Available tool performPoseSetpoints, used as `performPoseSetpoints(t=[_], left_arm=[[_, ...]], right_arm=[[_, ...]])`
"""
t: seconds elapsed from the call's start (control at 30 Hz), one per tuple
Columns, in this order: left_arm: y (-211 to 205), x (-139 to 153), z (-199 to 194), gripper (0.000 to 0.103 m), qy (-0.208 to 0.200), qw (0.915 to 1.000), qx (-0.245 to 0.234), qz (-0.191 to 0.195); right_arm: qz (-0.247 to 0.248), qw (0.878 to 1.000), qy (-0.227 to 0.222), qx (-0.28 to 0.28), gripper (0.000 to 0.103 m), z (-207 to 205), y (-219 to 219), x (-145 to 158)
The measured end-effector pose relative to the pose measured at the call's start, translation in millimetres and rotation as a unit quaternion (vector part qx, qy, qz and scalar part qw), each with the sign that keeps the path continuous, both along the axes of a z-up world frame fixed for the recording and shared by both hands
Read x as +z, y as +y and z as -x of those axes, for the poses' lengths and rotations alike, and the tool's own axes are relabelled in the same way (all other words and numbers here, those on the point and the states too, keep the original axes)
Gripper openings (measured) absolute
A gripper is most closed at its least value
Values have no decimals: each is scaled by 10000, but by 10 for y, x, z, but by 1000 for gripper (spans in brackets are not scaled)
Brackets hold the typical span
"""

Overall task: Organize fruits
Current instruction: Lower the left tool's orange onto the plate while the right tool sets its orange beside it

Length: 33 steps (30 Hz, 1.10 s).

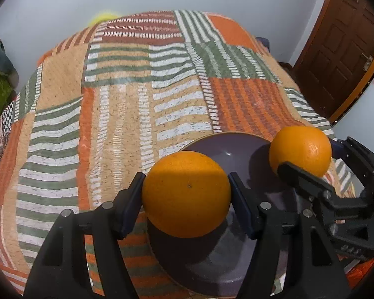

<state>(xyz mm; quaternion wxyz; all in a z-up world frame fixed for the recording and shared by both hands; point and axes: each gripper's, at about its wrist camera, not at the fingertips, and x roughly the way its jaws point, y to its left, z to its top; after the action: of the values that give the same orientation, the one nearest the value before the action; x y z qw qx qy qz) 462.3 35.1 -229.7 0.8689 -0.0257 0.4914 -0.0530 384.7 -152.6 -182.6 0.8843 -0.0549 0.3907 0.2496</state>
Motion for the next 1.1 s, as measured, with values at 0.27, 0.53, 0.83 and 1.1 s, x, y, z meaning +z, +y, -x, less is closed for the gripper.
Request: performPoseSetpoints(t=[0.27, 0.53, 0.83, 1.1], left_arm=[[58, -114, -114, 66, 176, 9998, 60, -9], [26, -140, -146, 66, 236, 9997, 32, -58], [-89, -90, -156, 69, 106, 9997, -71, -212], [-114, 30, -96, 72, -86, 9996, -111, -250]], right_arm=[[137, 9996, 160, 169, 66, -59, 128, -167], [232, 9994, 143, 233, 67, -76, 150, -233], [247, 9991, 189, 281, 68, -70, 157, -236], [318, 9989, 191, 283, 68, -50, 180, -230]])
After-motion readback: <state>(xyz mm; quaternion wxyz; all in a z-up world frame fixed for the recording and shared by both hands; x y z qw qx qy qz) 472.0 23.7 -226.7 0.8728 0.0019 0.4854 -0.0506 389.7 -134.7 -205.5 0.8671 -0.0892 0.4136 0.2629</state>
